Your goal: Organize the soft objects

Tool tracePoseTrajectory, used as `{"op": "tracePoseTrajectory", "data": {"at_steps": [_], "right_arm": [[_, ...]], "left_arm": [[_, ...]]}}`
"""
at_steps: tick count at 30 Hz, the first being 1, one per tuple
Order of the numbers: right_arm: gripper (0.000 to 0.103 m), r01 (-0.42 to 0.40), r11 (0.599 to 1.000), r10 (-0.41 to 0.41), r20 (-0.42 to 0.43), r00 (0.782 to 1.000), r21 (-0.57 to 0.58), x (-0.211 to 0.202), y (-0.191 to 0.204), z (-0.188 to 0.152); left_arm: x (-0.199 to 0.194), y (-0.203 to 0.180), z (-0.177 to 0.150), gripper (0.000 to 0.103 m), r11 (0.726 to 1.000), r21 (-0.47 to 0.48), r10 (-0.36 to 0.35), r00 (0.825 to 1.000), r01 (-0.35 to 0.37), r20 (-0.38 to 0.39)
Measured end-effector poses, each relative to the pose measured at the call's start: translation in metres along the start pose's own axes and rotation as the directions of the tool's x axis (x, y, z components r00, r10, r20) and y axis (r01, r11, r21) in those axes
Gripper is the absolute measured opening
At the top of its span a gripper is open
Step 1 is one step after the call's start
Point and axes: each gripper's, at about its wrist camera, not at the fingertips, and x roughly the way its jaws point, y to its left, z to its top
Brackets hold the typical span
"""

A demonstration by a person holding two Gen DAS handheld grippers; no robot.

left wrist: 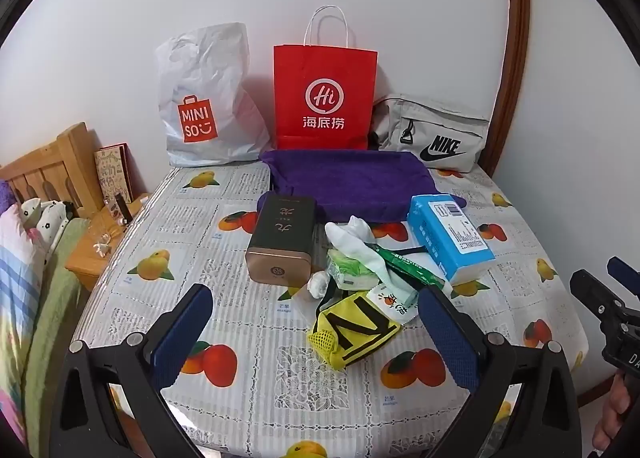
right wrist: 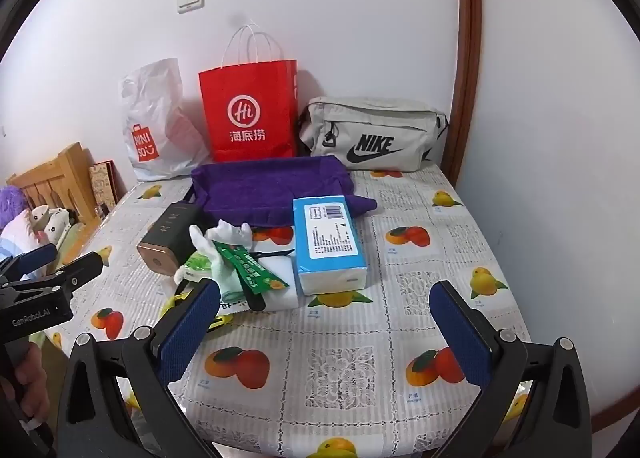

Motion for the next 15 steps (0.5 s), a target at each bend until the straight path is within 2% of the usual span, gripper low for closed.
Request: {"op": "tracePoseTrajectory", "data": {"at_steps": [6,11,15], "right_arm": [[0.103,-0.005,1.0,0.005,-0.003,1.0,0.0,-0.003,0.005,-0.003],[0.103,-0.017,1.0,0.017,-0.013,1.0,0.009,-0.008,0.009,0.006],[0.103,-0.04,0.999,0.04,-0.004,0.999,0.015,-0.009,0.003,0.001]], "left_arm": [[0.0,0.001,0.0,0.103,1.0,-0.012,-0.023,1.0,0.024,0.004],[-0.012,0.006,0.003,0.103,1.0,-0.001,-0.02,1.0,0.02,0.01],[-0.011,0.002,0.003,0.103,1.0,0.006,-0.015,1.0,0.015,0.012]]}}
